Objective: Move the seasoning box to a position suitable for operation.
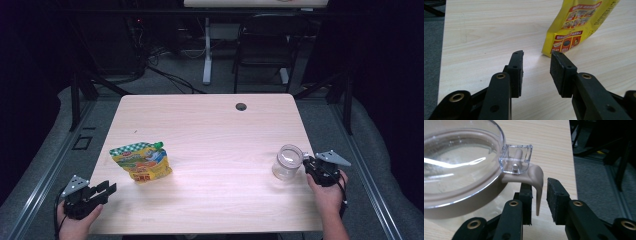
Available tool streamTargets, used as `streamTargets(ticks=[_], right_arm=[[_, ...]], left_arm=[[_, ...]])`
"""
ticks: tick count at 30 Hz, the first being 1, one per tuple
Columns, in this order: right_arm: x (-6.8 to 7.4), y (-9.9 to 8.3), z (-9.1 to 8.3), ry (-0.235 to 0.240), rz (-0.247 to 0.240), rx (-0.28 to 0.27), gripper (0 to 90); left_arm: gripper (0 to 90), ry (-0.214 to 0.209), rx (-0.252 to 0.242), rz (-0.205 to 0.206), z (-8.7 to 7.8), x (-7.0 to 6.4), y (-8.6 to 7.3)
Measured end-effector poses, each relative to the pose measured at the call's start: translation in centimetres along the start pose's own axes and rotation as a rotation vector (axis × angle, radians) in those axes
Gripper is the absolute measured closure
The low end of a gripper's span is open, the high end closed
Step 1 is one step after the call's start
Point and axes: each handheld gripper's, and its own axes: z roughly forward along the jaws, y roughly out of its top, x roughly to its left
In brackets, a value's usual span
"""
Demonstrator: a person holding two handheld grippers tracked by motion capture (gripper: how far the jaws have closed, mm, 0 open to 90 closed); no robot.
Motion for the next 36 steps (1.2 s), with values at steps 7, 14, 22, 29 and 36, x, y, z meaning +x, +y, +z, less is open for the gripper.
streamTargets(ticks=[7,14,22,29,36], right_arm=[[0.1,0.1,0.4,0.005,0.007,-0.004,80.7],[0.3,0.1,0.3,-0.013,0.003,0.003,84.0],[0.7,0.1,0.4,-0.048,0.005,-0.01,84.9],[0.9,0.1,0.4,-0.063,0.012,-0.019,85.2],[1.3,0.2,0.3,-0.059,0.002,-0.025,86.1]], left_arm=[[63.7,-0.003,-0.001,0.011,0.1,-0.2,0.0],[62.5,-0.027,-0.01,-0.002,0.2,-0.4,0.0],[62.5,-0.024,-0.002,0.018,0.3,-0.7,0.1],[62.5,-0.019,-0.006,0.015,0.3,-0.6,0.0],[62.5,-0.015,0.0,0.013,0.5,-0.5,0.0]])
